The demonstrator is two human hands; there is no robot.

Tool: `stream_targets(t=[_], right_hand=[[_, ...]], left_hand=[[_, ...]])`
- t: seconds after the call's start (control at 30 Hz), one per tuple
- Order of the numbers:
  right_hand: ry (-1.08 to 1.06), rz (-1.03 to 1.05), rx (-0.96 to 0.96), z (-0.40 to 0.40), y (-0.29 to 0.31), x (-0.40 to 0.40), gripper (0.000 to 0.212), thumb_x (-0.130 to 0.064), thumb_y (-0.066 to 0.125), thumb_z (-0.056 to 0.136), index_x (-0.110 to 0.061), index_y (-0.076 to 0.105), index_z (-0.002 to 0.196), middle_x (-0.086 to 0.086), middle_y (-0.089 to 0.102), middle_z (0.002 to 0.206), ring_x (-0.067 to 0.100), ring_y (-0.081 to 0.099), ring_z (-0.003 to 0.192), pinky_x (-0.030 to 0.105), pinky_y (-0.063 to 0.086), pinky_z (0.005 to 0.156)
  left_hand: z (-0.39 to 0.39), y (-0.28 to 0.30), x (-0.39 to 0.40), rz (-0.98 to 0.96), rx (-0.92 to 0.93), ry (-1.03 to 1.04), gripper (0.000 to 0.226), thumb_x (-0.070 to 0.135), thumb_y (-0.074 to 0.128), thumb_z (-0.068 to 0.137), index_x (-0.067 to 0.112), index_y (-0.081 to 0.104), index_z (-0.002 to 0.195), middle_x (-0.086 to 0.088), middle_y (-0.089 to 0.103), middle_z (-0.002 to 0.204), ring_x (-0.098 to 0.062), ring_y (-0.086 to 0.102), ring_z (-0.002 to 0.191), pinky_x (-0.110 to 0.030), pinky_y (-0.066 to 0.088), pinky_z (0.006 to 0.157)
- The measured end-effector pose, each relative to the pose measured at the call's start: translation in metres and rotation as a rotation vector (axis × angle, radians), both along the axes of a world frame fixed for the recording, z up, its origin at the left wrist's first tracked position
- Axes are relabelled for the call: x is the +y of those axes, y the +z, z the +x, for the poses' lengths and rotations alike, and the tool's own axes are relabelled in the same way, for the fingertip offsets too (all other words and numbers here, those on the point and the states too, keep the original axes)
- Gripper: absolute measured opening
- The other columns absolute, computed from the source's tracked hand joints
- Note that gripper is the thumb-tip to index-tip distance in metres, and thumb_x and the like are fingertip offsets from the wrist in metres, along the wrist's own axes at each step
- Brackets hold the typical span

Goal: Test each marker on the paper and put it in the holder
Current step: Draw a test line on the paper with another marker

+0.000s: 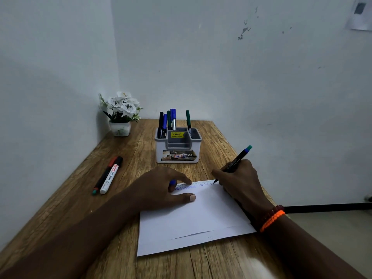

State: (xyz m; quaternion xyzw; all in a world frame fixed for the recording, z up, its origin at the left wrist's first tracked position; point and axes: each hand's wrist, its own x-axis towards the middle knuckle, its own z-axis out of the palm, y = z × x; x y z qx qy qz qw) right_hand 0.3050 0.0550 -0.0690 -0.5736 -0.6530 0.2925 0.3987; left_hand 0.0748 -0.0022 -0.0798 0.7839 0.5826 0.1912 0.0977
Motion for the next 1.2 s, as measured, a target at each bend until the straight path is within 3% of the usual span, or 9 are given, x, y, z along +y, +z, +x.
stream_targets(t=[0.1, 0.3, 0.57, 0.7, 0.8, 1.2], right_hand=[[-0.001, -0.003, -0.001, 0.0005, 0.0003, 0.0006, 0.021, -0.024, 0.081, 0.088, -0.012, 0.066, 0.078, 0.010, 0.071, 0.082, 0.022, 0.069, 0.076, 0.033, 0.058, 0.066], [-0.008, 0.003, -0.013, 0.0024, 0.0017, -0.0013, 0.022, -0.025, 0.082, 0.085, -0.005, 0.073, 0.080, 0.011, 0.073, 0.078, 0.025, 0.072, 0.074, 0.042, 0.061, 0.069], [-0.016, -0.015, 0.002, 0.0021, 0.0024, 0.0003, 0.025, -0.025, 0.082, 0.087, -0.002, 0.071, 0.090, 0.012, 0.072, 0.084, 0.021, 0.069, 0.074, 0.026, 0.049, 0.057], [-0.028, -0.007, -0.007, 0.0042, 0.0013, 0.0008, 0.026, -0.025, 0.082, 0.086, -0.003, 0.071, 0.091, 0.013, 0.073, 0.085, 0.021, 0.069, 0.074, 0.026, 0.047, 0.056], [-0.044, -0.004, -0.009, 0.0033, -0.0004, 0.0040, 0.025, -0.026, 0.083, 0.085, -0.005, 0.070, 0.087, 0.013, 0.073, 0.083, 0.022, 0.070, 0.074, 0.031, 0.055, 0.059], [-0.047, -0.013, -0.002, 0.0060, 0.0006, 0.0034, 0.029, -0.026, 0.082, 0.087, -0.002, 0.069, 0.096, 0.011, 0.068, 0.084, 0.018, 0.064, 0.071, 0.024, 0.042, 0.053]], left_hand=[[-0.0001, 0.0008, -0.0006, 0.002, 0.006, 0.001, 0.069, 0.086, 0.054, 0.075, 0.044, 0.065, 0.128, 0.012, 0.068, 0.089, -0.009, 0.061, 0.077, -0.039, 0.057, 0.069], [0.0001, 0.0001, -0.0005, 0.003, 0.006, 0.004, 0.069, 0.087, 0.053, 0.074, 0.046, 0.064, 0.128, 0.012, 0.068, 0.091, -0.007, 0.062, 0.079, -0.038, 0.058, 0.071], [-0.0003, 0.0007, -0.0003, 0.005, 0.000, 0.006, 0.071, 0.088, 0.052, 0.073, 0.045, 0.065, 0.127, 0.009, 0.070, 0.092, -0.010, 0.063, 0.080, -0.042, 0.057, 0.072], [-0.0006, 0.0010, -0.0007, 0.000, 0.013, 0.005, 0.071, 0.089, 0.052, 0.073, 0.045, 0.064, 0.128, 0.010, 0.069, 0.092, -0.009, 0.062, 0.079, -0.040, 0.058, 0.071], [0.0008, 0.0033, -0.0031, 0.000, 0.012, 0.002, 0.064, 0.082, 0.058, 0.077, 0.043, 0.065, 0.128, 0.011, 0.066, 0.087, -0.010, 0.060, 0.078, -0.037, 0.055, 0.069], [0.0025, 0.0045, -0.0033, 0.005, 0.011, 0.010, 0.062, 0.079, 0.060, 0.079, 0.042, 0.066, 0.128, 0.013, 0.064, 0.085, -0.010, 0.060, 0.077, -0.034, 0.054, 0.069]])
